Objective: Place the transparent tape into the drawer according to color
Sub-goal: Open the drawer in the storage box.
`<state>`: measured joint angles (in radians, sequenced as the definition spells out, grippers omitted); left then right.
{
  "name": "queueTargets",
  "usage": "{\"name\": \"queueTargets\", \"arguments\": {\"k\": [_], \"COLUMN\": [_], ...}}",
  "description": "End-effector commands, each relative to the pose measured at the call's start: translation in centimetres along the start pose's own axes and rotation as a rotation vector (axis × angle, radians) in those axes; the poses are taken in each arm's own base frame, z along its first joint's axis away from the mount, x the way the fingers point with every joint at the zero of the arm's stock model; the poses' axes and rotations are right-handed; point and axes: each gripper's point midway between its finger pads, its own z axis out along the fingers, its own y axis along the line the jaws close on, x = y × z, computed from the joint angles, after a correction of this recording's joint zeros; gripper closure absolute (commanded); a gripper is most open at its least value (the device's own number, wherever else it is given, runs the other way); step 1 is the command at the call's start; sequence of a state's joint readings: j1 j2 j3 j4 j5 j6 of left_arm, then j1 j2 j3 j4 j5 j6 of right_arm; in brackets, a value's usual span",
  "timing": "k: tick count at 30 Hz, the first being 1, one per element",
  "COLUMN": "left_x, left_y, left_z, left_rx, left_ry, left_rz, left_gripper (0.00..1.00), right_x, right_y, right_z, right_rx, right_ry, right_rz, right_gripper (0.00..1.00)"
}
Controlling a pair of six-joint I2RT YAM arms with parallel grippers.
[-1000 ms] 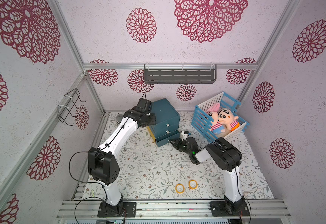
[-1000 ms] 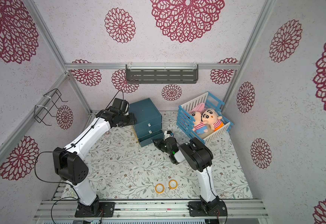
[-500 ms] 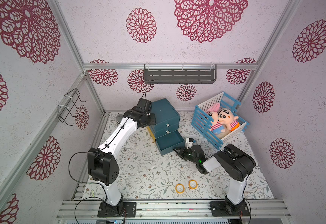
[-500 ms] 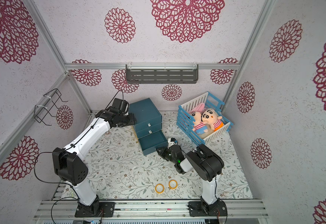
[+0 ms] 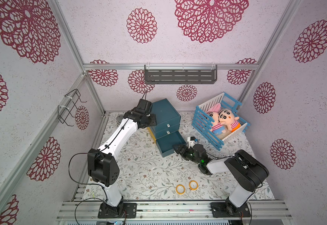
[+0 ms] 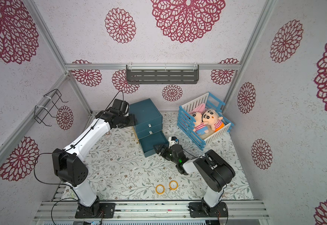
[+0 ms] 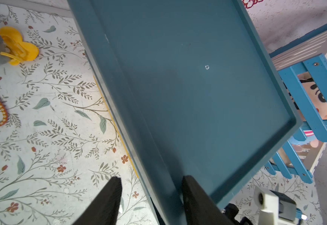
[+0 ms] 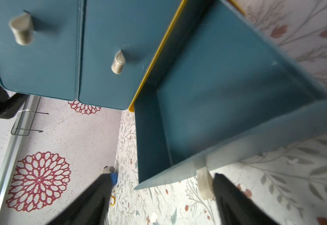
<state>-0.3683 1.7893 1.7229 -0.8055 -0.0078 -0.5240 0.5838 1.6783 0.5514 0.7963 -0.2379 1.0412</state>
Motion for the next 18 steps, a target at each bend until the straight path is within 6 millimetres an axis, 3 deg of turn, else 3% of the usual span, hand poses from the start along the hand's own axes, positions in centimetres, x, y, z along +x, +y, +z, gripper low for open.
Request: {"name": "queueTargets", "arguments": {"k": [1, 11, 16, 18], "left_x": [0.0, -0.3, 0.7, 1.7], "left_y": [0.5, -0.7, -1.1, -0.9], "left_z": [-1.4, -4.3, -6.2, -6.6], "left_rx": [0.002, 0.097, 0.171, 0.187], "left_ry": [-0.009, -0.083, -0.109, -0.103], "left_rz": [0.001, -0.038, -0.059, -0.074], "left_gripper": [0.39, 0.16, 0.01, 0.03], "right_x": [-0.4, -0.4, 0.5, 1.1], "right_y": [0.9, 1.2, 0.9, 0.6], "right_z": [-1.3, -5.4, -7.8, -8.9], "right_rx": [0.023, 0.222, 0.307, 0.337], "right_ry": [-0.007, 0.125, 0.244, 0.296], "right_rz": [-0.072, -0.272, -0.358, -0.381], "right_gripper": [0.01, 0.01, 0.01, 0.01]}}
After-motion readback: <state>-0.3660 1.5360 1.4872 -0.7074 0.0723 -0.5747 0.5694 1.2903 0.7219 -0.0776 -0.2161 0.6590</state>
